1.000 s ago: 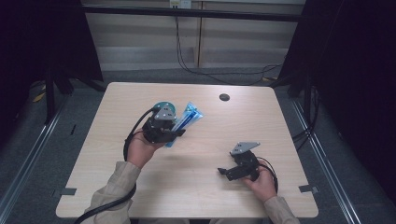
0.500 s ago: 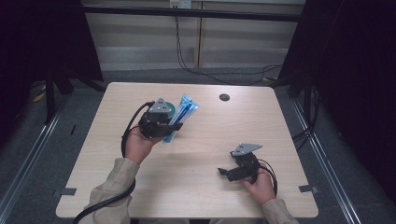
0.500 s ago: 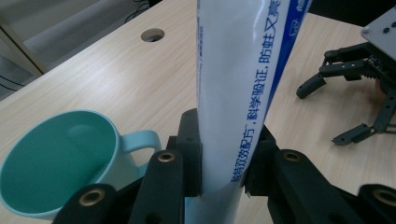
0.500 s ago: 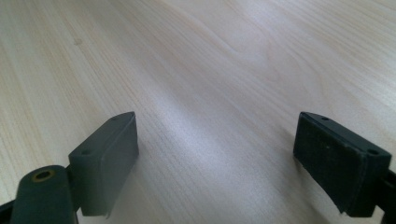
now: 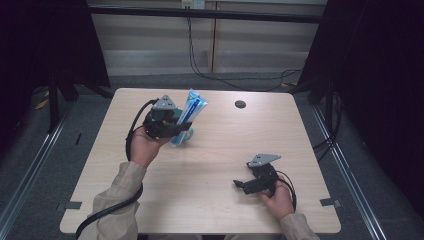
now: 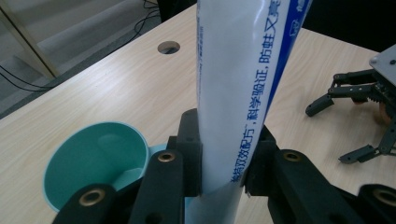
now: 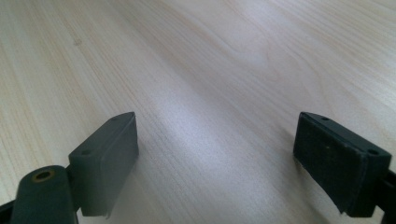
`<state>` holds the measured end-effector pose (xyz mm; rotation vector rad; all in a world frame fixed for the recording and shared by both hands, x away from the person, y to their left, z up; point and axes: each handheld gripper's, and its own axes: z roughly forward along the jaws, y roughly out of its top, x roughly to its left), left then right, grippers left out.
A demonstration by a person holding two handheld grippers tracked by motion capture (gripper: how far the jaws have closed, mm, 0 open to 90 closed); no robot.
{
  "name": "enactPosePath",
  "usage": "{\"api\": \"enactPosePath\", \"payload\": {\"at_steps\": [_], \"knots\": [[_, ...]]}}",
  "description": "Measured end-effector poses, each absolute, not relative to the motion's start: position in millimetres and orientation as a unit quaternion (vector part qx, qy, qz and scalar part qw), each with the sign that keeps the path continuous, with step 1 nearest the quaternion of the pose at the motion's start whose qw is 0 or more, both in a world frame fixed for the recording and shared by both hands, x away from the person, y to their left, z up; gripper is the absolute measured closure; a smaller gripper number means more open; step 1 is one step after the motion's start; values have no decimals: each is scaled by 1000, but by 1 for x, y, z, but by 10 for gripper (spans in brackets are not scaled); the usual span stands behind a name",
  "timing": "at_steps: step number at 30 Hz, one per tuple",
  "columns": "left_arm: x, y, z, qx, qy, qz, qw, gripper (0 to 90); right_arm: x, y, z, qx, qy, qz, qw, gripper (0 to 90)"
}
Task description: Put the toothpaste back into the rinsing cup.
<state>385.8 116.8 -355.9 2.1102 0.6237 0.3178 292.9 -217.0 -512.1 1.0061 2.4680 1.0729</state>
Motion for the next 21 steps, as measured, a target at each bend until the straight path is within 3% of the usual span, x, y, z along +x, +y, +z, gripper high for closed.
{"api": "enactPosePath", "payload": {"at_steps": [21], "knots": [[404,123,-337,829,281,130,465,732,293,-217,-512,348,851,369,134,136]]}}
